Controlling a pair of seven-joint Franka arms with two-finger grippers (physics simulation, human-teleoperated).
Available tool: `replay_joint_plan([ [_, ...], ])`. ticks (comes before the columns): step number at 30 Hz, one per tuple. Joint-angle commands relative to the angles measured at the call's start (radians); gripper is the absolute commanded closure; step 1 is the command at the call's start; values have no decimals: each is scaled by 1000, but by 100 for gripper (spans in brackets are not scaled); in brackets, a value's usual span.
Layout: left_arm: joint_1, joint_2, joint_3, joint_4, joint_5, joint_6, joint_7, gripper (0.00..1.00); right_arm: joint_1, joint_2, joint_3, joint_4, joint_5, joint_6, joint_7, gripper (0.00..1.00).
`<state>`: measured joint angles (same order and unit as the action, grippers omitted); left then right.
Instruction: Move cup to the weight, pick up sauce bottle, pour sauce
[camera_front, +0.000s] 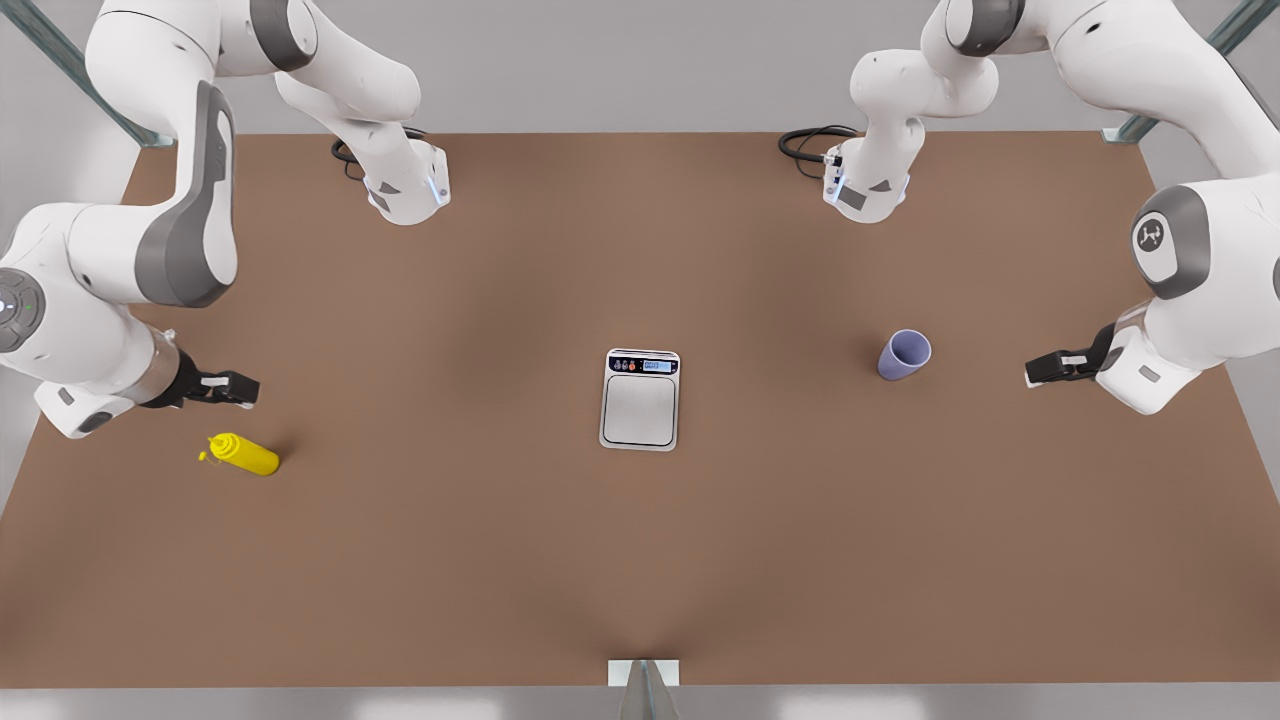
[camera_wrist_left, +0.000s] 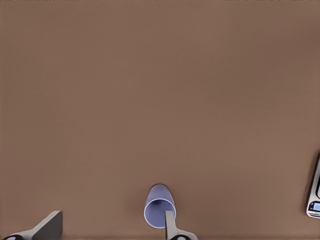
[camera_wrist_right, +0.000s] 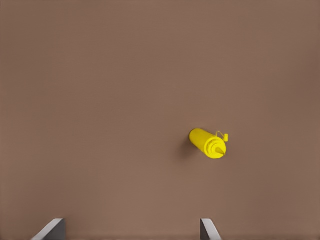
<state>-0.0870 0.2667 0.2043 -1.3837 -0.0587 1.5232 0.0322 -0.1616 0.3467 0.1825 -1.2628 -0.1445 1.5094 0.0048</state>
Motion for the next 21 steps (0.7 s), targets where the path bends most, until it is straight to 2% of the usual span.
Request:
replay_joint_plan([
  [1, 0, 0, 0, 0, 0, 0, 0, 0, -1, 0, 0, -1, -1, 0, 0, 0],
  [3, -14, 2, 0, -17, 0, -2, 0, 0, 8, 1, 2, -1, 5, -2, -15, 0],
  [5, -69, -32, 0, -178, 65, 11, 0, 0, -4, 3, 17, 2, 13, -5, -228, 0],
  [6, -82, -90, 0, -308, 63, 89, -2, 0, -67, 3, 6, 80, 109, -11, -478, 0],
  [7, -85, -129, -2, -403, 63, 156, -2, 0, -139, 3, 12, 88, 152, -52, -581, 0],
  [9, -85, -138, 0, -518, 60, 285, -2, 0, -271, 3, 11, 92, 264, -63, -912, 0],
  [12, -77, -172, 6, -678, 59, 485, -2, 0, -483, 11, 8, 91, 543, -81, -1404, 0],
  [15, -76, -215, 32, -807, 57, 600, -2, 0, -648, 196, 8, 86, 786, -163, -1729, 0],
  [18, -74, -199, 32, -825, 40, 604, -2, 0, -756, 383, 8, 83, 873, -204, -1945, 0],
  [21, -74, -201, 32, -854, 40, 606, -2, 0, -822, 460, 8, 89, 898, -204, -2033, 0],
])
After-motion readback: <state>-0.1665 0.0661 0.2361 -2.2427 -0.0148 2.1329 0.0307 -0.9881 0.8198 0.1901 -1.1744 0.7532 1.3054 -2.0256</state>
